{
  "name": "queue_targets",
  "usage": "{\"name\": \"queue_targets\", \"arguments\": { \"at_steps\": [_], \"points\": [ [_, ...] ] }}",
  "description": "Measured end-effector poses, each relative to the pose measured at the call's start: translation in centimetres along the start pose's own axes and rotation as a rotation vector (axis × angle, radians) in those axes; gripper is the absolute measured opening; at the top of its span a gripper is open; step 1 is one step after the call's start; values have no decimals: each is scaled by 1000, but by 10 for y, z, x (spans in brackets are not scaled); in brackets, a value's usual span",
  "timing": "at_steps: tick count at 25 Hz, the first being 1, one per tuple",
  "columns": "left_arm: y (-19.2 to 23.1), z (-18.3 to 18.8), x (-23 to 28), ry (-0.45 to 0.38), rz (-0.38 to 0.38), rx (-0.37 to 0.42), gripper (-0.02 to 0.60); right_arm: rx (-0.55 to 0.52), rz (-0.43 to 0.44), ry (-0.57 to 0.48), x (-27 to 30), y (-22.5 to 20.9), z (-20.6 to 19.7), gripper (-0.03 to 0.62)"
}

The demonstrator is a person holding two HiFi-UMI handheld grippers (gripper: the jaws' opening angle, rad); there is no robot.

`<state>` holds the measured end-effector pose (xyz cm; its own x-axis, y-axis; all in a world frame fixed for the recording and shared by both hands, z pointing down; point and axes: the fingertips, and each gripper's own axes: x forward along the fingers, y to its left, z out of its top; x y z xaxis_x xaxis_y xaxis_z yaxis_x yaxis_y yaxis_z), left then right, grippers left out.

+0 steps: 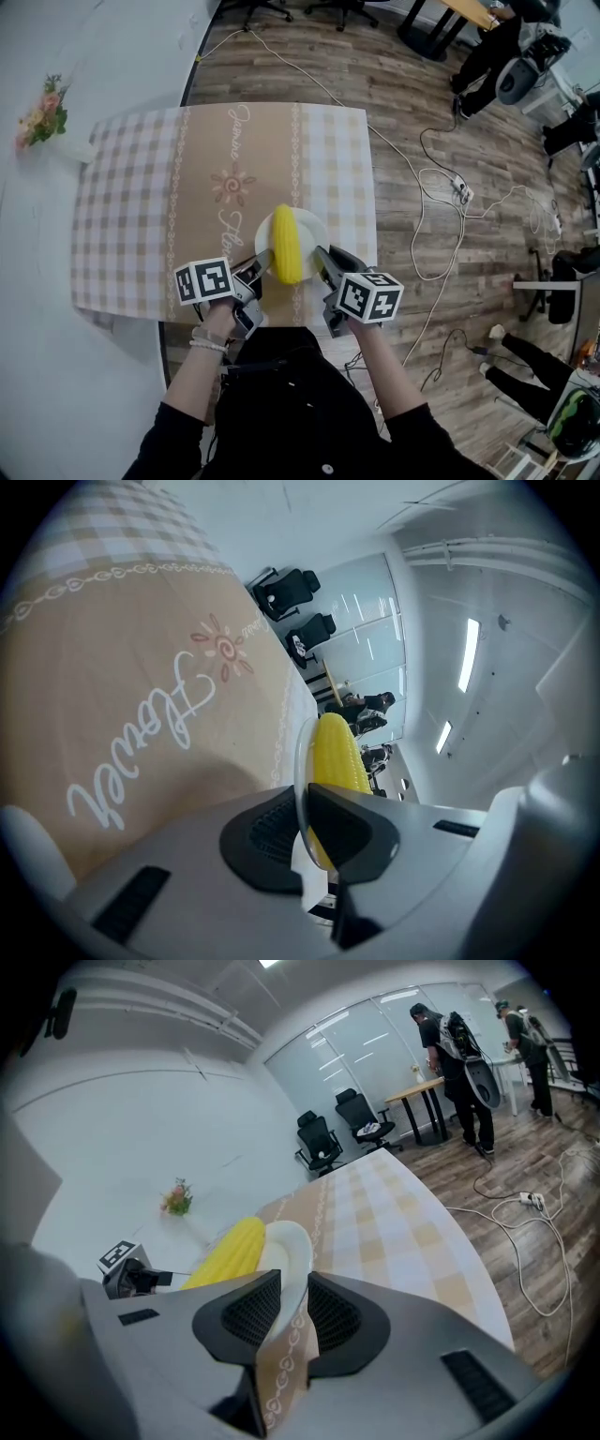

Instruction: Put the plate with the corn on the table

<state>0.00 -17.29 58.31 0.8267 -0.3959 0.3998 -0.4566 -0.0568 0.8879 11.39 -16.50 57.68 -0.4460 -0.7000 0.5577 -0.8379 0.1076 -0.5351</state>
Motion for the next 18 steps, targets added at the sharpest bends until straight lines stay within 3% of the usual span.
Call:
{"name": "queue_targets", "arguments": {
  "at_steps": [18],
  "points": [
    [38, 32, 41, 26, 79, 13, 31, -67, -46, 97, 59, -33, 9, 127]
  ]
}}
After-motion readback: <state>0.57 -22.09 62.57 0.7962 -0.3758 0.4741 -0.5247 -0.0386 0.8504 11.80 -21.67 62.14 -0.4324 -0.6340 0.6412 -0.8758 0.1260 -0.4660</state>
